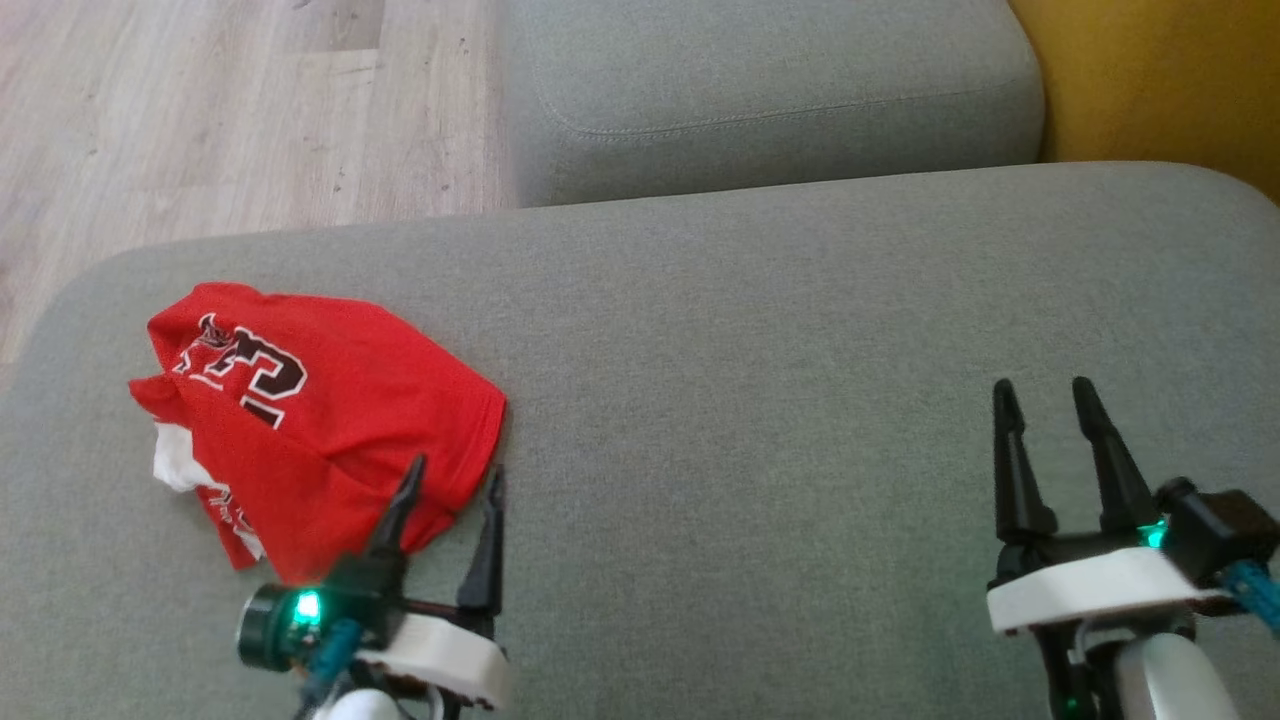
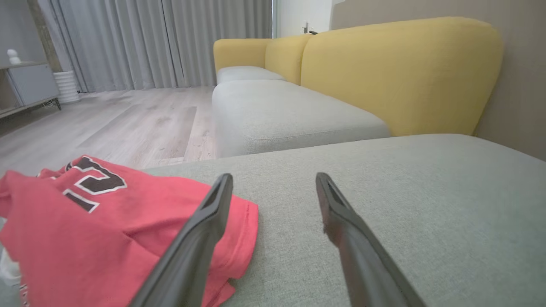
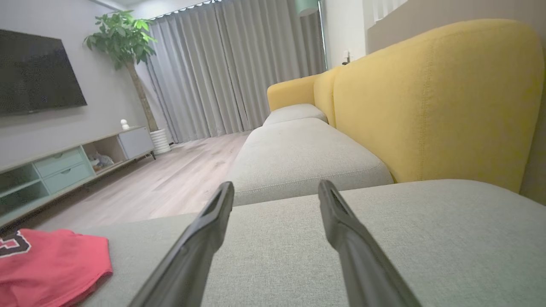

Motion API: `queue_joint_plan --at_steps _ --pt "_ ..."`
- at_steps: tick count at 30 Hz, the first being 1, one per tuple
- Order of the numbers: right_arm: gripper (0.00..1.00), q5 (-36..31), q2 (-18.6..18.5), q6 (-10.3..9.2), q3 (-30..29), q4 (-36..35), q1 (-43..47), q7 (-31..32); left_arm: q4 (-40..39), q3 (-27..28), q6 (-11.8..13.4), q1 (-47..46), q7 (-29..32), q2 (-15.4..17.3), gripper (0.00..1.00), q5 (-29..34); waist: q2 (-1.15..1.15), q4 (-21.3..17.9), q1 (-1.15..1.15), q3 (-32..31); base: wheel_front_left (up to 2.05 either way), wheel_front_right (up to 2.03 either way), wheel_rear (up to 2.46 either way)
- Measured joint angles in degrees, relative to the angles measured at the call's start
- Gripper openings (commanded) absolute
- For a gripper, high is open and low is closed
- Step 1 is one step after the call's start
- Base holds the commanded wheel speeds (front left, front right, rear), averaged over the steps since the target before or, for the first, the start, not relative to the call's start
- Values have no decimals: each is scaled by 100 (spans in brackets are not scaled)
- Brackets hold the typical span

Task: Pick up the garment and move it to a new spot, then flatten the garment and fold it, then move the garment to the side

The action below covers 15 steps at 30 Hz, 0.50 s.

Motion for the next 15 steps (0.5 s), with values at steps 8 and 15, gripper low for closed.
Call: queue_joint_plan --at_steps 8,15 --pt "100 -809 -1 0 119 31 8 -148 20 -307 119 -132 -135 32 100 286 0 4 0 -9 0 0 0" --pt "100 -700 -1 0 64 -23 8 -271 -369 -153 140 -74 -255 -115 100 -79 0 13 0 -7 0 0 0"
